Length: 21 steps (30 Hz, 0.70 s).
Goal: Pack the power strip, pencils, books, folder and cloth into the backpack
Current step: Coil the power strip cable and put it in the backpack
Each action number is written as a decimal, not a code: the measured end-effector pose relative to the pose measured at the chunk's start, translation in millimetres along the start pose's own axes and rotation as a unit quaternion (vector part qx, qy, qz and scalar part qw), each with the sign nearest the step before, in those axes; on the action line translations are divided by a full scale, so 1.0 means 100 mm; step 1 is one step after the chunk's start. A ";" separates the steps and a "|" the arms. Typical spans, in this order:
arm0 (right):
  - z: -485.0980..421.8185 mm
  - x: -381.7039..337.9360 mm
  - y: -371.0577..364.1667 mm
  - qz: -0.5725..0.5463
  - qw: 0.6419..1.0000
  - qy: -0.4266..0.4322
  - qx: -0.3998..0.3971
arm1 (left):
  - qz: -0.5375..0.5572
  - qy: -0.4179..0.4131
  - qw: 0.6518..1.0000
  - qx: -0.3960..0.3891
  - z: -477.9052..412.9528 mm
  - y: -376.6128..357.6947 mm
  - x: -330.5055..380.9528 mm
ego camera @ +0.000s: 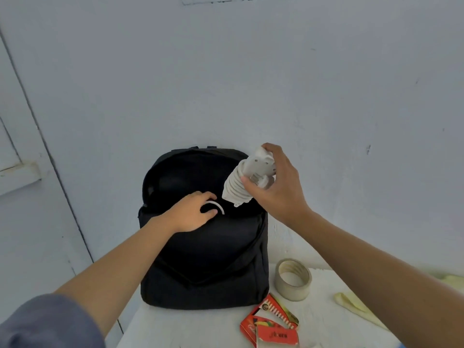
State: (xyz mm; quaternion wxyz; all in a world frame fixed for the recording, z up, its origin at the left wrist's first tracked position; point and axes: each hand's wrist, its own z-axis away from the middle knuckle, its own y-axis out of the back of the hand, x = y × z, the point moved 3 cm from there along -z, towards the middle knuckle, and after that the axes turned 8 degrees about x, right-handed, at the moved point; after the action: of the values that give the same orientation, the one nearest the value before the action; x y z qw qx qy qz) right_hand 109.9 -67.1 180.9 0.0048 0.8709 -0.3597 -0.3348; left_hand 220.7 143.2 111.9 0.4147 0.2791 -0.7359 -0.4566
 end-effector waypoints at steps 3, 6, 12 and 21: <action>-0.04 0.14 -0.20 0.007 0.999 -0.002 -0.036 | -0.035 -0.005 0.998 -0.042 -0.10 -0.11 -0.07; -0.05 0.31 -0.35 0.045 0.996 0.002 -0.082 | -0.113 -0.021 0.990 -0.078 -0.13 -0.11 -0.07; 0.02 0.70 -0.50 0.150 0.976 0.006 -0.156 | -0.143 -0.106 0.984 -0.021 -0.03 -0.12 -0.09; -0.04 0.80 -0.80 0.197 0.948 0.008 -0.248 | -0.104 -0.162 0.981 0.028 0.12 -0.30 -0.08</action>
State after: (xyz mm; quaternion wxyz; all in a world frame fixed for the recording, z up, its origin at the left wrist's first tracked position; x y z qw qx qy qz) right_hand 203.0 -59.2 117.9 0.2898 0.7566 -0.4295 -0.3989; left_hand 214.8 141.9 79.0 0.2325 0.2883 -0.7726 -0.5156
